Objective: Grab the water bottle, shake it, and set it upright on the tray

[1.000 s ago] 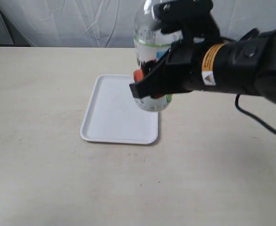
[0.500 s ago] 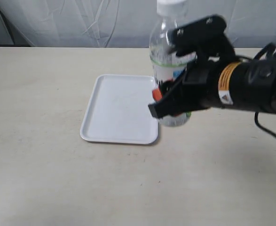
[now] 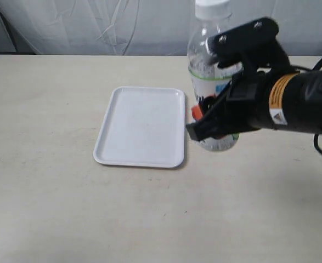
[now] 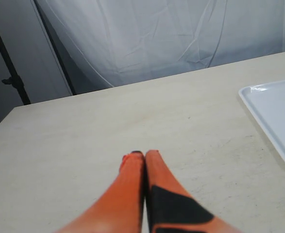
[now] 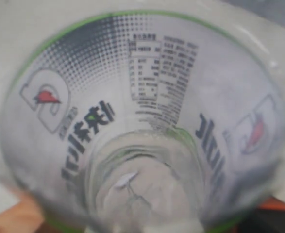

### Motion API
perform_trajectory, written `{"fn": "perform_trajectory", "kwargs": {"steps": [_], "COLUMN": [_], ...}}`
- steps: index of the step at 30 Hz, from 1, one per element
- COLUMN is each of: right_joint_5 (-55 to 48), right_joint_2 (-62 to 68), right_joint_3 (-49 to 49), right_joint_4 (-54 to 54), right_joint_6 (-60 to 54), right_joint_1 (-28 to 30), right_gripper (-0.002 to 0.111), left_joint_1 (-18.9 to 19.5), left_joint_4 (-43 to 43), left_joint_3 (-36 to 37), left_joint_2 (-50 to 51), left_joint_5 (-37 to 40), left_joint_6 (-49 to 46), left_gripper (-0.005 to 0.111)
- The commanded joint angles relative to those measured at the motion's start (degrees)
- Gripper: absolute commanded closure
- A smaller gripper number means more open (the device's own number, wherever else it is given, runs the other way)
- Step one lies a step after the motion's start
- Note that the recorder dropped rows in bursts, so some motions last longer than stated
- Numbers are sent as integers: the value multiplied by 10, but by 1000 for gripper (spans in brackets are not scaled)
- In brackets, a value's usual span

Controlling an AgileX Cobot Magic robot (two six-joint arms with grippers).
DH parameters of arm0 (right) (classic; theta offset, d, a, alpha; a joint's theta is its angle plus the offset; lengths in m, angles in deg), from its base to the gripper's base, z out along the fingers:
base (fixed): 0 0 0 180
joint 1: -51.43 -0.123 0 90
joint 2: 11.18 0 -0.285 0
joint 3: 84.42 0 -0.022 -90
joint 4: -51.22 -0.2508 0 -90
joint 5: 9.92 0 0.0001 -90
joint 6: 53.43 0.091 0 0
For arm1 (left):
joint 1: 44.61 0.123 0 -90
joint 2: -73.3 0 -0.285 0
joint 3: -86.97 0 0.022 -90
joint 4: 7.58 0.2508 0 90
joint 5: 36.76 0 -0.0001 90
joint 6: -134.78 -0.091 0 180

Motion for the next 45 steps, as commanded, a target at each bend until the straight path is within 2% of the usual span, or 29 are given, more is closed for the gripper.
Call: {"fn": "perform_trajectory", "kwargs": {"steps": [1,6,9,12,18,21,24,26,28,31,33,34,36,38,39,40,41,42,43,45], "right_joint_5": [33,43,92,97,90,76,124,158,142,61,47,63,98,73,38,6,-36,-51,-37,73], "right_joint_2": [-69,-46,-7,-10,-57,-28,26,48,52,53,54,53,45,41,41,41,43,43,42,36], "right_joint_3": [-48,4,56,43,-54,-32,23,37,27,-9,-23,-24,-21,-24,-29,-33,-38,-38,-38,-32], "right_joint_4": [2,-54,-66,-68,-78,-104,-129,-103,-45,28,48,28,-17,9,58,112,204,240,256,215], "right_joint_6": [3,4,4,4,4,4,4,-1,1,89,160,155,75,9,31,104,216,321,354,286], "right_joint_1": [-2,-2,-3,-3,-3,-3,-20,-39,-40,14,46,42,-6,-51,-54,-46,-26,-14,-8,-25], "right_gripper": [109,109,109,109,109,109,109,109,109,109,109,109,109,109,109,109,109,109,109,109], "left_joint_1": [0,0,0,0,0,0,0,0,0,0,0,0,0,0,0,0,0,0,0,0], "left_joint_4": [-2,-2,-2,-2,-2,-2,-2,-2,-2,-2,-2,-2,-2,-2,-2,-2,-2,-2,-2,-2], "left_joint_3": [2,2,2,2,2,2,2,2,2,2,2,2,2,2,2,2,2,2,2,2], "left_joint_2": [-3,-3,-3,-3,-3,-3,-3,-3,-3,-3,-3,-3,-3,-3,-3,-3,-3,-3,-3,-3], "left_joint_5": [1,1,1,1,1,1,1,1,1,1,1,1,1,1,1,1,1,1,1,1], "left_joint_6": [2,2,2,2,2,2,2,2,2,2,2,2,2,2,2,2,2,2,2,2], "left_gripper": [106,106,106,106,106,106,106,106,106,106,106,106,106,106,106,106,106,106,106,106]}}
